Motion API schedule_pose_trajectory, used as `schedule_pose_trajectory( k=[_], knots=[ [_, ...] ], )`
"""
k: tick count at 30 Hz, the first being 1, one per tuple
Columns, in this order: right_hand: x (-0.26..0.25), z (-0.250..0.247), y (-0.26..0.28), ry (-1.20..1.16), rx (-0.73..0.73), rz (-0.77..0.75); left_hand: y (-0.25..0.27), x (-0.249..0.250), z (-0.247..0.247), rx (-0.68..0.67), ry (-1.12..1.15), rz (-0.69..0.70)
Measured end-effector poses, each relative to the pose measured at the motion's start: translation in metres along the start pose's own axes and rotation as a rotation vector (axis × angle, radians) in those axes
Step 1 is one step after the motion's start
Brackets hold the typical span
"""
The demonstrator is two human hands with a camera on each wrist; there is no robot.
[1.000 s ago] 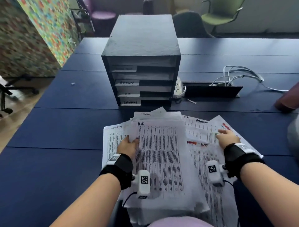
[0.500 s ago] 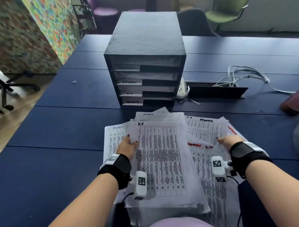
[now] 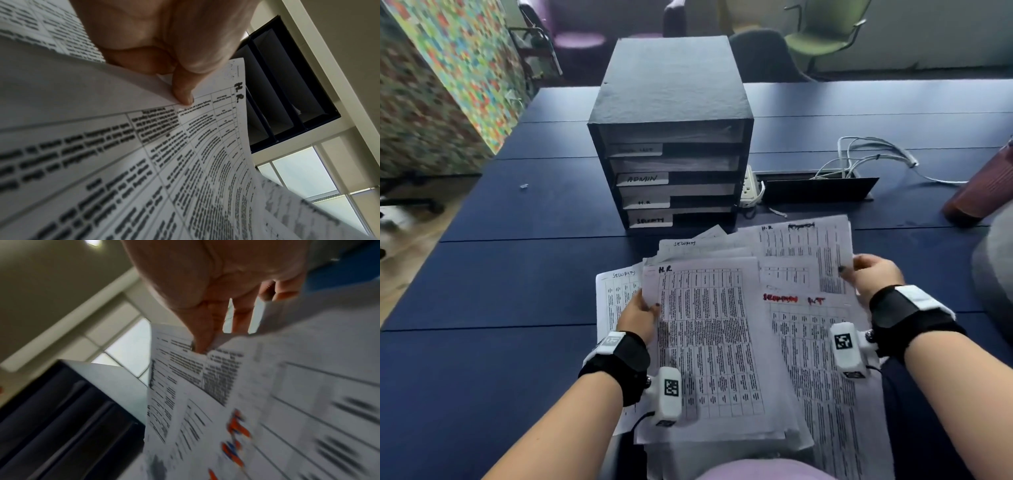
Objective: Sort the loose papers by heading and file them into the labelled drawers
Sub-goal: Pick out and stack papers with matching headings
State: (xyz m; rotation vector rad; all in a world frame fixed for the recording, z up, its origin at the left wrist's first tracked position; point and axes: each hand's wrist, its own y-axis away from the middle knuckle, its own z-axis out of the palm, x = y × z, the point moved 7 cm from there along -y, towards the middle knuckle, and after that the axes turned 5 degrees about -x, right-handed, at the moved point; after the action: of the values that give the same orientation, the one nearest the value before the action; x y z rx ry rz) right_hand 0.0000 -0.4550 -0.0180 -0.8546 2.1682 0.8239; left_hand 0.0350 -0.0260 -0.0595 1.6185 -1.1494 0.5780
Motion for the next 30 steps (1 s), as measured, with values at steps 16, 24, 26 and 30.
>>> schedule_pose_trajectory(
  k=[16, 24, 26, 30],
  knots=[
    [-0.177, -0.091, 0.083, -0.414, 0.346, -0.652, -0.01, 0.001, -0.018, 0.028, 0.018, 0.04],
    [-0.113, -0.01, 0.052, -0.379, 0.072, -0.42, -0.017, 0.002, -0.026, 0.031, 0.115, 0.064],
    [-0.083, 0.027, 0.047, -0.31, -0.027, -0.342, -0.019, 0.002, -0.022, 0.006, 0.134, 0.045],
    [-0.027, 0.087, 0.053, -0.113, -0.153, -0.144, -0.017, 0.004, -0.015, -0.016, -0.014, -0.008]
  ],
)
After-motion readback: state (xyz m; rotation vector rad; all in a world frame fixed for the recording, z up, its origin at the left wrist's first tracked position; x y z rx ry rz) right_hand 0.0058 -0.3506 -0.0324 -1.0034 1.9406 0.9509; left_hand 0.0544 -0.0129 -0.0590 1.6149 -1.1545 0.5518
